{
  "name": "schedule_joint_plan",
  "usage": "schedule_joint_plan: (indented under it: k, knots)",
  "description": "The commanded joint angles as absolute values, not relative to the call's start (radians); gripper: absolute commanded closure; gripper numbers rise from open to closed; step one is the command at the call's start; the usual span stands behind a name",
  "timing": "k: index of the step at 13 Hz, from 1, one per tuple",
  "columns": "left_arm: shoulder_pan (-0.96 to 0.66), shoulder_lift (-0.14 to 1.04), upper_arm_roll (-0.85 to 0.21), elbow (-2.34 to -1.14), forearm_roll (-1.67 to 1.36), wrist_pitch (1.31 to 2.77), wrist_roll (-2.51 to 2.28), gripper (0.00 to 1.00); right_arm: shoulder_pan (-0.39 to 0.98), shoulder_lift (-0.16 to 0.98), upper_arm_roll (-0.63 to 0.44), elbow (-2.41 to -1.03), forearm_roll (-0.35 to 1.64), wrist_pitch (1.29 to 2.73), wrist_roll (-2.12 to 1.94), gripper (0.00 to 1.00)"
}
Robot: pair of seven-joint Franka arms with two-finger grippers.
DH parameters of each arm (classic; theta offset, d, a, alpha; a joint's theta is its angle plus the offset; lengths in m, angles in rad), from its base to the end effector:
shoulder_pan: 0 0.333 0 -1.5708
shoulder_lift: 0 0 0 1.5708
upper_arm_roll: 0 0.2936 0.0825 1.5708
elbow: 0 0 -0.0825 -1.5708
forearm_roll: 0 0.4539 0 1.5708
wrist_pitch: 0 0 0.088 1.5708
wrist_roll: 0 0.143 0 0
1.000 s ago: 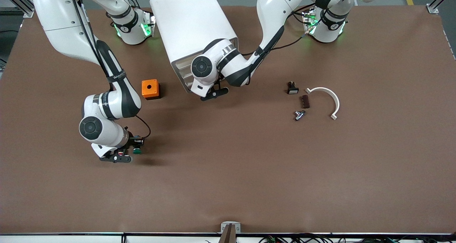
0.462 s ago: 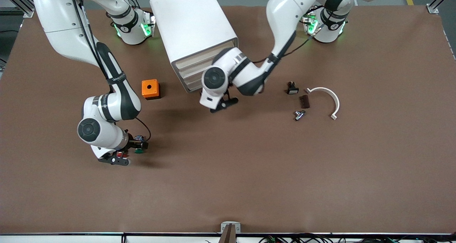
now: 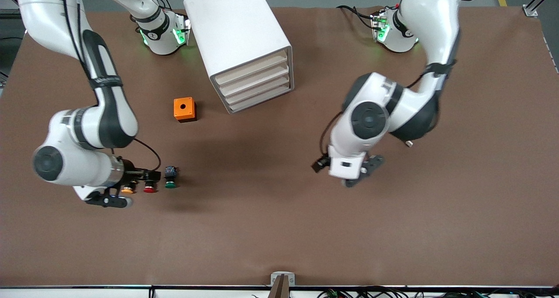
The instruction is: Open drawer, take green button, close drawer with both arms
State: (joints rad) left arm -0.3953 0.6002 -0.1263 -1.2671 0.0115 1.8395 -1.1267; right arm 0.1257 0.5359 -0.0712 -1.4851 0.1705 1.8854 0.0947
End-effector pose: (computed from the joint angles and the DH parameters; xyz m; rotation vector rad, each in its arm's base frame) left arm 0.6818 -0.3708 0.3324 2.9663 0.9550 -0.0938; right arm 0.7315 0.0634 0.2681 -3.0194 0.1457 0.2155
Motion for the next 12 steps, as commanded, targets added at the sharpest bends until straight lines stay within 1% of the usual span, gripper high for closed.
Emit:
schedule_joint_plan:
  k: [1,2,4,5,8,10,12]
  knots:
    - [-0.316,0.516,-0.137,-1.302,0.055,1.813,-1.074,0.0,0.136,0.457,-0.129,-1.486,0.233,1.85,-0.02,0.0]
    - [-0.28,0.496,-0.138,-1.302,0.07,1.801,-1.031,0.0,0.135,0.431,-0.13,-1.483,0.229,1.835,-0.028,0.0]
    - [-0.218,0.436,-0.137,-1.302,0.086,1.729,-0.895,0.0,0.129,0.394,-0.132,-1.457,0.222,1.801,-0.057,0.0]
    - [-0.18,0.405,-0.14,-1.304,0.084,1.712,-0.844,0.0,0.127,0.376,-0.133,-1.436,0.215,1.76,-0.054,0.0]
    - [-0.085,0.325,-0.14,-1.304,0.083,1.689,-0.673,0.0,0.12,0.353,-0.127,-1.312,0.106,1.623,-0.041,0.0]
    - [-0.02,0.279,-0.141,-1.305,0.075,1.613,-0.522,0.0,0.1,0.33,-0.127,-1.264,0.101,1.569,0.015,0.0]
    - [0.029,0.232,-0.143,-1.307,0.072,1.527,-0.377,0.0,0.094,0.283,-0.124,-1.266,0.097,1.557,0.101,0.0]
